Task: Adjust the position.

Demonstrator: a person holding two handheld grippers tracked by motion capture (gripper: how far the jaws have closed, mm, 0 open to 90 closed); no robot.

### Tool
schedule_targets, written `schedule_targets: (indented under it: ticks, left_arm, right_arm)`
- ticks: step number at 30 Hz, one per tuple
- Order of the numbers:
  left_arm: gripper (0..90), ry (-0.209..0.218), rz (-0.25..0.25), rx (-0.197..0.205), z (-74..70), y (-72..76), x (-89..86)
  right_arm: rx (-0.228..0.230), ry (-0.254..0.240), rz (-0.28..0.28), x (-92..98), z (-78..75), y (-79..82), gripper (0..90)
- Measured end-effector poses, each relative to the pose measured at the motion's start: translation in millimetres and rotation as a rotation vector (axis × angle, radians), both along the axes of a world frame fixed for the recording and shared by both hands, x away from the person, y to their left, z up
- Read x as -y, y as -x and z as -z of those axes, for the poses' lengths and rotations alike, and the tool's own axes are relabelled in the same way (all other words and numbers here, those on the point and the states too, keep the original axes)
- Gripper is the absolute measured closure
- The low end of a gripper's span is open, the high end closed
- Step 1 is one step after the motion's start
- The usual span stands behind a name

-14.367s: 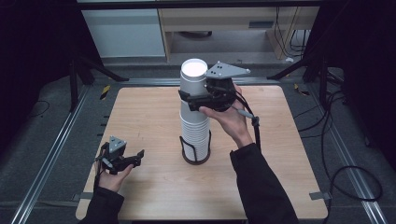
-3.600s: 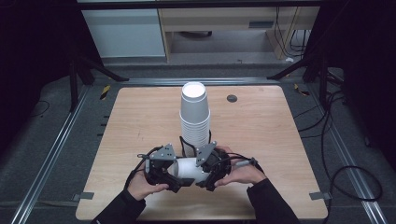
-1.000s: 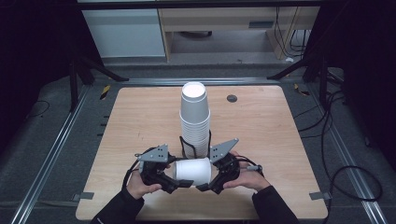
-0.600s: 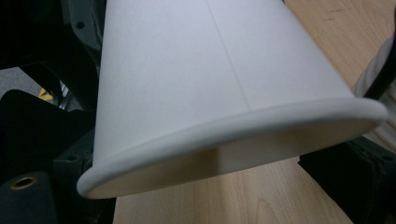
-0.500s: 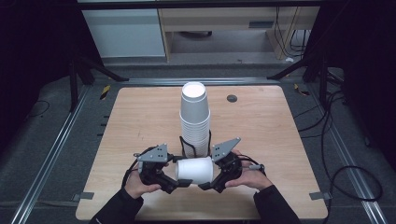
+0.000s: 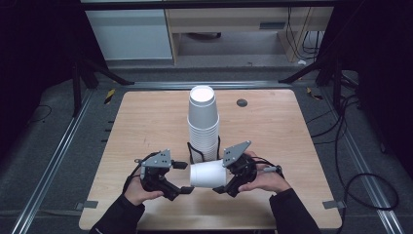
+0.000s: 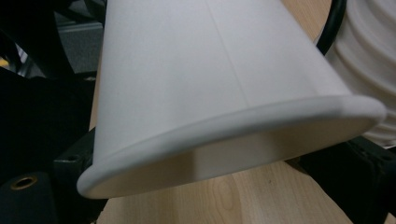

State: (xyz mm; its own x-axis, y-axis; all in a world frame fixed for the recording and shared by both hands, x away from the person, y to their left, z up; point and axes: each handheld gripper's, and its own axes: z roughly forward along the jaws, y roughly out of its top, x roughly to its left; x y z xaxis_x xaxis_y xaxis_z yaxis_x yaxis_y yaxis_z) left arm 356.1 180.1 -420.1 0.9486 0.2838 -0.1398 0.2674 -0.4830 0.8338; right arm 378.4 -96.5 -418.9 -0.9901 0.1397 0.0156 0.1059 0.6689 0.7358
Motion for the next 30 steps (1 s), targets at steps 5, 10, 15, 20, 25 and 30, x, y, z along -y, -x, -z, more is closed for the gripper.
schedule_targets:
  ticks: [5,10,15,20,25,30]
  left_arm:
    - [11.2,-0.035,0.009,-0.016,7.5,-1.6,4.2]
    - [11.2,-0.077,0.012,-0.007,10.8,-0.8,9.1]
    - [11.1,-0.115,0.019,-0.002,13.5,-0.6,12.8]
    - [12.2,-0.148,0.033,-0.012,15.8,-0.5,15.2]
    - [14.8,-0.171,0.046,-0.016,17.3,0.0,17.3]
    - [21.5,-0.183,0.057,-0.015,17.7,0.7,17.0]
  right_arm:
    - [0.021,0.075,-0.03,-10.4,-3.5,-2.9,9.2]
    - [0.021,0.124,-0.059,-22.4,-1.9,-2.9,9.2]
    - [0.031,0.173,-0.082,-36.8,1.0,-1.3,9.2]
    - [0.045,0.207,-0.103,-46.0,2.2,-0.6,9.2]
    - [0.045,0.215,-0.118,-51.8,1.6,-0.3,9.1]
    - [0.051,0.23,-0.126,-54.6,2.2,-0.2,9.0]
